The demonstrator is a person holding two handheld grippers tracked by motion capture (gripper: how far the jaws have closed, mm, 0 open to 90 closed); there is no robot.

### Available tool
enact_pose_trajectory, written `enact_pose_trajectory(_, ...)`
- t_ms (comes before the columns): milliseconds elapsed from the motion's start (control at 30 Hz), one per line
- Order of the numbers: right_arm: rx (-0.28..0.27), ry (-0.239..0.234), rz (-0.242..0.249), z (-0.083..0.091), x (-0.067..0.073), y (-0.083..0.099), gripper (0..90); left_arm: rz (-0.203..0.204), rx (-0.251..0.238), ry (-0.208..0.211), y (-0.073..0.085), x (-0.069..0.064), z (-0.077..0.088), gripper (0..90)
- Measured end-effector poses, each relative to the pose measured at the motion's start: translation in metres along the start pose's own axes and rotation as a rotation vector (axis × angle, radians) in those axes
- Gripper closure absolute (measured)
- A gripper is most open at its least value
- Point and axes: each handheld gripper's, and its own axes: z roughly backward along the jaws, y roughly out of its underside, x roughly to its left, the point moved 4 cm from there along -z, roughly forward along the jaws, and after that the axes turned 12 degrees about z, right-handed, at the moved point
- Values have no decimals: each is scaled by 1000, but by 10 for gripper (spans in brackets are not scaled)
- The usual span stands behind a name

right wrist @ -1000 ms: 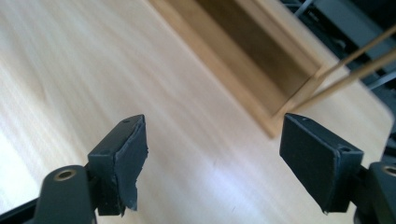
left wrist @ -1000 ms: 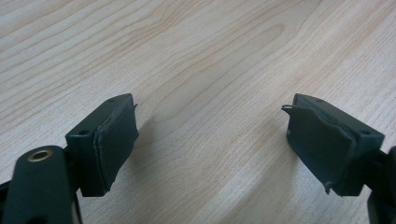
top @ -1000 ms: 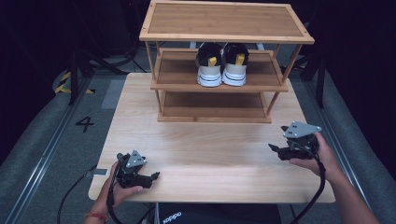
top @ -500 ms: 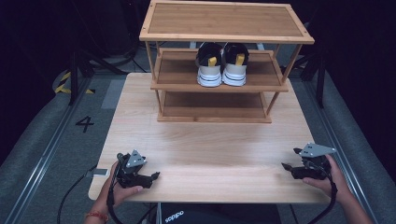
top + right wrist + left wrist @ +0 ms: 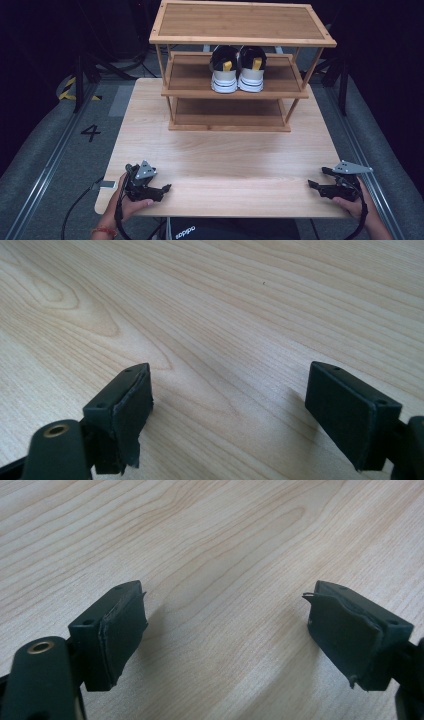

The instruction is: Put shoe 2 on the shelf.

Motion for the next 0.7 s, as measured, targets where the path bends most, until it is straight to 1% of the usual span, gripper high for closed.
enact_pose_trajectory(367,1,8,-7,0,0,0,194,-2,-1,0,0,0,0,160)
enact_pose_trajectory(433,1,8,-8,0,0,0,194,-9,5,5,0,1,0,159)
enact_pose_trajectory(600,2,10,-10,0,0,0,195,-23,8,2,-1,2,0,159)
enact_pose_trajectory(633,2,11,-10,0,0,0,194,-13,6,2,-1,1,0,158)
enact_pose_trajectory(700,2,11,-10,0,0,0,194,-21,7,0,-1,2,0,157)
